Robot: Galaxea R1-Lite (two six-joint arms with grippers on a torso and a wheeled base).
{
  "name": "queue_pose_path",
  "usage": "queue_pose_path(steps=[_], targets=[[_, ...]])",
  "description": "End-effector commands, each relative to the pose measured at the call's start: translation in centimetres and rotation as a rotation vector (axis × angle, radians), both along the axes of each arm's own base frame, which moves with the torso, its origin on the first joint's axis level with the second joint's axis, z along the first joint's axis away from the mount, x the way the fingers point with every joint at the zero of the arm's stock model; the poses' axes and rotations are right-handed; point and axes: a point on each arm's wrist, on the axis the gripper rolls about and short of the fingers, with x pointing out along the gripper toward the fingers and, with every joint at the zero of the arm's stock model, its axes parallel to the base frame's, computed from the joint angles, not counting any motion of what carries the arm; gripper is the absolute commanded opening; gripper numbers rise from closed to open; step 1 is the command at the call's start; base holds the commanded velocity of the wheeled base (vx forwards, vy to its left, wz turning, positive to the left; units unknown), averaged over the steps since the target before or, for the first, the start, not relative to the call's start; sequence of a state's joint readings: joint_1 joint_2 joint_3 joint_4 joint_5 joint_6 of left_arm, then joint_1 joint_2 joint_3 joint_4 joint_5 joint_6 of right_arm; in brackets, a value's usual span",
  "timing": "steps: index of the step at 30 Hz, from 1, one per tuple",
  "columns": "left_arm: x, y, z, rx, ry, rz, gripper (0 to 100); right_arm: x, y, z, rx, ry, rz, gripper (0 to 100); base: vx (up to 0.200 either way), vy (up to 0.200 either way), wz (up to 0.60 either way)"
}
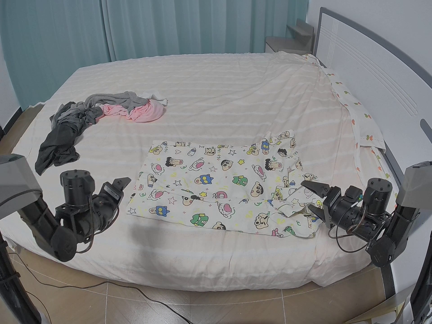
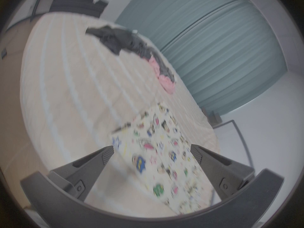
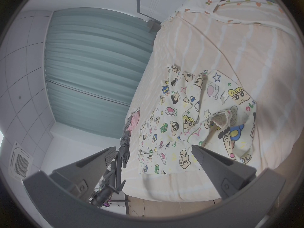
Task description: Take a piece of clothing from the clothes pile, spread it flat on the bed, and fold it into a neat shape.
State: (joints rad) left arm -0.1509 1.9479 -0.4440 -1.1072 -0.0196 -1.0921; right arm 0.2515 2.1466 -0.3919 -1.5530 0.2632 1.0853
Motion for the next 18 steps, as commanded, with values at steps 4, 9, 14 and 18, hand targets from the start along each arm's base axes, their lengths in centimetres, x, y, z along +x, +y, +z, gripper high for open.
queue_pose_path(steps=[4, 9, 14, 18], targets=[[-3.0, 1.4, -2.0, -0.124, 0.028, -0.019, 100, 0.9, 2.3, -4.5, -0.044, 0.101, -0.038, 100, 0.0, 0.0, 0.0], [-2.8, 1.7, -4.6, -0.12, 0.005, -0.027, 100, 1.4, 2.7, -5.8, -0.052, 0.12, -0.038, 100, 0.0, 0.0, 0.0], [-2.6, 1.7, -5.3, -0.106, 0.025, -0.036, 100, 2.2, 2.8, -5.9, -0.055, 0.097, -0.072, 100, 0.0, 0.0, 0.0], [-2.6, 1.9, -5.6, -0.104, 0.038, -0.03, 100, 2.5, 2.8, -6.6, -0.061, 0.106, -0.079, 100, 0.0, 0.0, 0.0]])
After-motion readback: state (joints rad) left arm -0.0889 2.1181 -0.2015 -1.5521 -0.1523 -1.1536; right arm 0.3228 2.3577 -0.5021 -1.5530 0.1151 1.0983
